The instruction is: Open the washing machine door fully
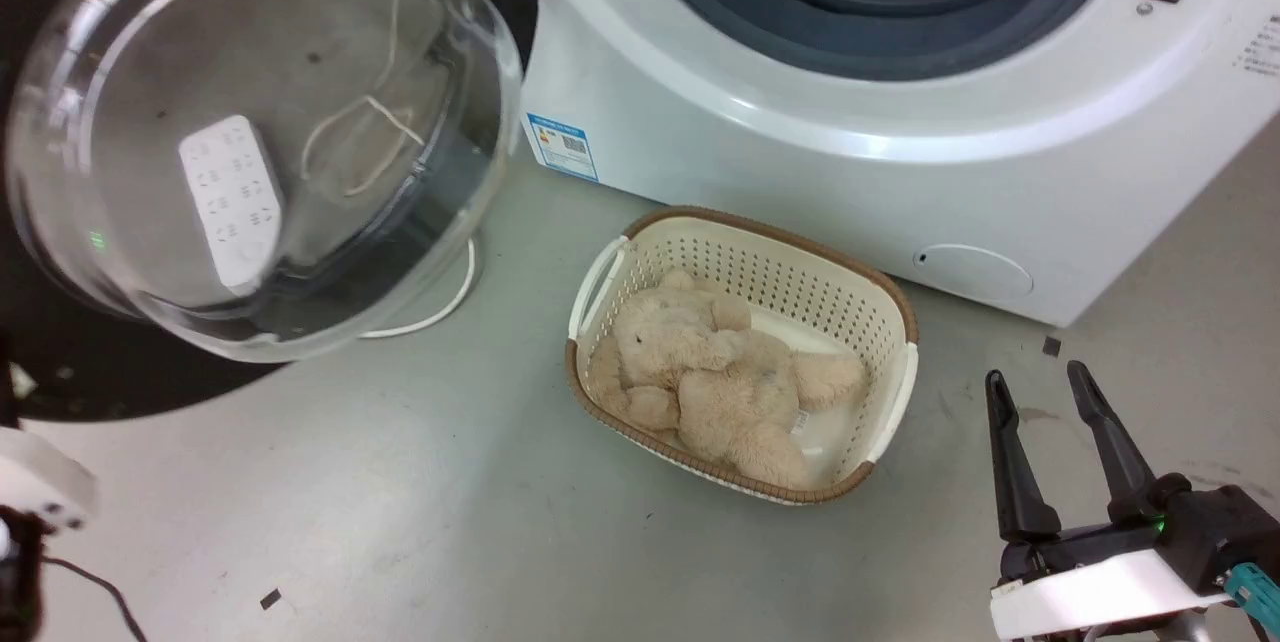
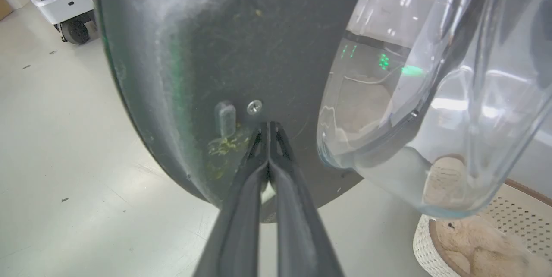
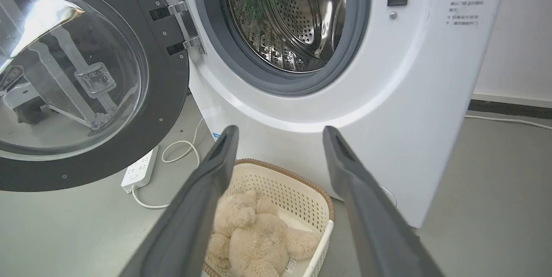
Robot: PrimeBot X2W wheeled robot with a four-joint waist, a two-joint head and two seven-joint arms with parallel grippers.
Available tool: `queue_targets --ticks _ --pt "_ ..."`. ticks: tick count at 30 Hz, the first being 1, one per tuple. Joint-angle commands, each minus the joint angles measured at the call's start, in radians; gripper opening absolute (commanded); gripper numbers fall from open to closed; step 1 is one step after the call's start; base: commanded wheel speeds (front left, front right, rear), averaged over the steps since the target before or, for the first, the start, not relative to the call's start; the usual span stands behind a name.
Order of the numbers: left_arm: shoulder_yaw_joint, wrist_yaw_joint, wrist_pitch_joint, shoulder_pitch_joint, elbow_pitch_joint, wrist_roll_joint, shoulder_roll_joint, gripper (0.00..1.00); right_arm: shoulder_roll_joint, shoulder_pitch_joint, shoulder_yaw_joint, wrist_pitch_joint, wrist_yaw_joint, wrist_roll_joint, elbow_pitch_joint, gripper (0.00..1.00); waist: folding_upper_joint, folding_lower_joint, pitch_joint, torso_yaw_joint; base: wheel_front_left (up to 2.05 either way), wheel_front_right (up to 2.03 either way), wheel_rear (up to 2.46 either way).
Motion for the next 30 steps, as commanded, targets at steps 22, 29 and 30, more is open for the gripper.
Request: queue_targets --ticks 22,29,30 --pt "-0.091 -0.049 -0.280 0.028 -0.129 0.110 -0.159 0.00 0.002 0.010 -0.111 -0.004 -0.001 -0.021 -0.007 1.00 0.0000 -0.0003 -0.163 -0.113 0.00 0.00 0.00" --pt "-0.158 -0.013 -0.281 0.148 -0.242 0.192 -0.254 0.00 0.002 0.072 -0.135 -0.004 -0.001 -0.055 -0.048 1.00 0.0000 -0.0003 -0.228 -0.177 0.00 0.00 0.00" --pt "-0.169 -0.007 -0.281 0.162 -0.249 0.205 -0.264 0.00 0.002 0.077 -0.133 -0.004 -0.001 -0.059 -0.053 1.00 0.0000 -0.0003 -0.233 -0.186 0.00 0.00 0.00"
